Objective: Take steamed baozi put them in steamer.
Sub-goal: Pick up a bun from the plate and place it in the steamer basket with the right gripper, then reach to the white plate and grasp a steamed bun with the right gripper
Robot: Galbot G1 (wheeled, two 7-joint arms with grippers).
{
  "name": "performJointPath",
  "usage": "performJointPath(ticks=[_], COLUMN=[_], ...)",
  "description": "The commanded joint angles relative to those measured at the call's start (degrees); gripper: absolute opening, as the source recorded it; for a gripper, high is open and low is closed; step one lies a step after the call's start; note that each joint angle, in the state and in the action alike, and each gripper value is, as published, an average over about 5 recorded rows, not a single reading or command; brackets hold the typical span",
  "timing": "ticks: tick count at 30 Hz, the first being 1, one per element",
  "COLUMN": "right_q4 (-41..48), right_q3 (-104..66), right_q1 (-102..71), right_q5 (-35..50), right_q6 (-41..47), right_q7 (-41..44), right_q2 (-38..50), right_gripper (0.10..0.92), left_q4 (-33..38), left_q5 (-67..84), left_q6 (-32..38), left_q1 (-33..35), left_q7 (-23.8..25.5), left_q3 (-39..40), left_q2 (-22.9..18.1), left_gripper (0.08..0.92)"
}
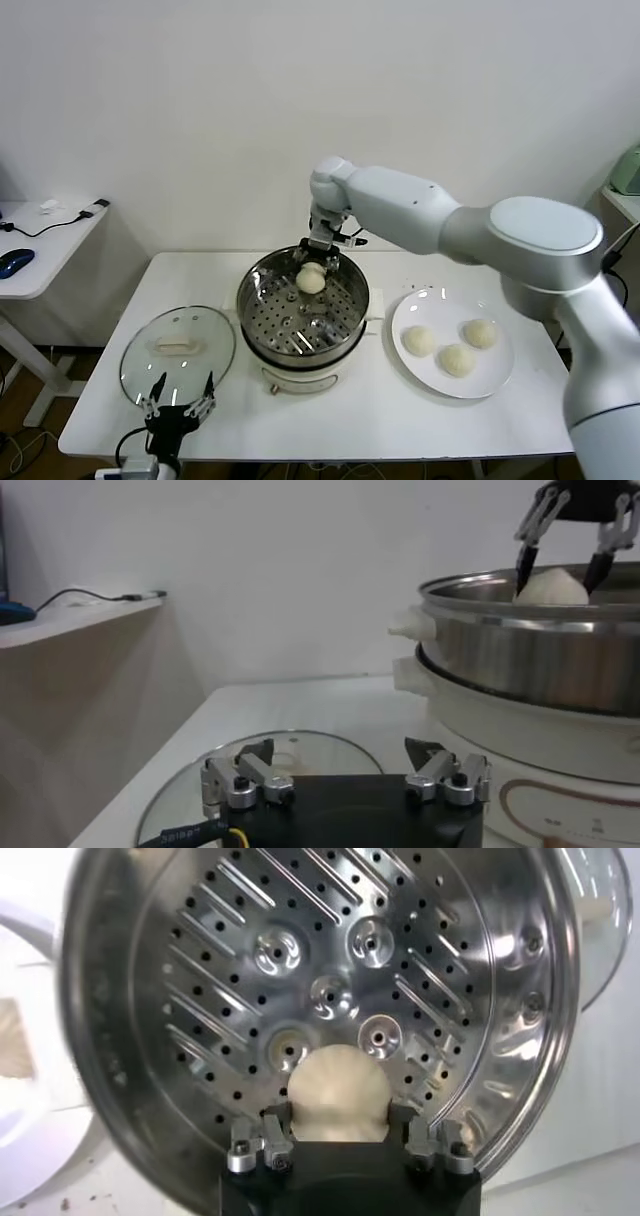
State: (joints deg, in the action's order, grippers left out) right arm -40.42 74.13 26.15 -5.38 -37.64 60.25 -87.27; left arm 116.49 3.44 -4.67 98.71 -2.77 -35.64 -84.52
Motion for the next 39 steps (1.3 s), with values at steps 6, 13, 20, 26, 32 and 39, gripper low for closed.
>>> performJointPath(ticks=[6, 13, 20, 26, 32, 39], right_q4=[2.5, -4.1, -17.7, -32.2, -45.2, -46.6], right_q3=[0.5, 5.7, 23.7, 35.6, 41.3, 32.2], right_q1=[0.3, 11.9, 27.2, 31.7, 28.9, 16.0], right_q5=[5.9, 20.3, 45.1, 42.5, 46.7, 49.2], right_q6=[-1.9, -1.1, 17.7, 34.8, 49.9, 58.2], right_q7=[1.0, 6.6, 8.4, 1.2, -7.3, -14.1], right_q2=[-1.0, 5.9, 20.6, 36.3, 44.6, 47.7], right_gripper=[0.816, 0.823, 0.823, 0.823, 0.823, 0.823], left_q4=[-0.1, 0.1, 0.2, -0.2, -0.5, -0.7], left_q5=[0.1, 0.1, 0.1, 0.3, 0.3, 0.2], left_q6=[-0.1, -0.2, -0.4, -0.3, -0.3, -0.1], left_q1=[-0.4, -0.3, -0.3, -0.9, -1.4, -1.3], left_q7=[0.0, 0.0, 0.1, 0.0, 0.1, 0.3], left_q3=[-0.1, 0.0, 0.0, 0.0, 0.0, -0.2], left_q2=[0.0, 0.0, 0.0, 0.1, 0.1, -0.1], left_gripper=[0.823, 0.823, 0.823, 0.823, 0.823, 0.823])
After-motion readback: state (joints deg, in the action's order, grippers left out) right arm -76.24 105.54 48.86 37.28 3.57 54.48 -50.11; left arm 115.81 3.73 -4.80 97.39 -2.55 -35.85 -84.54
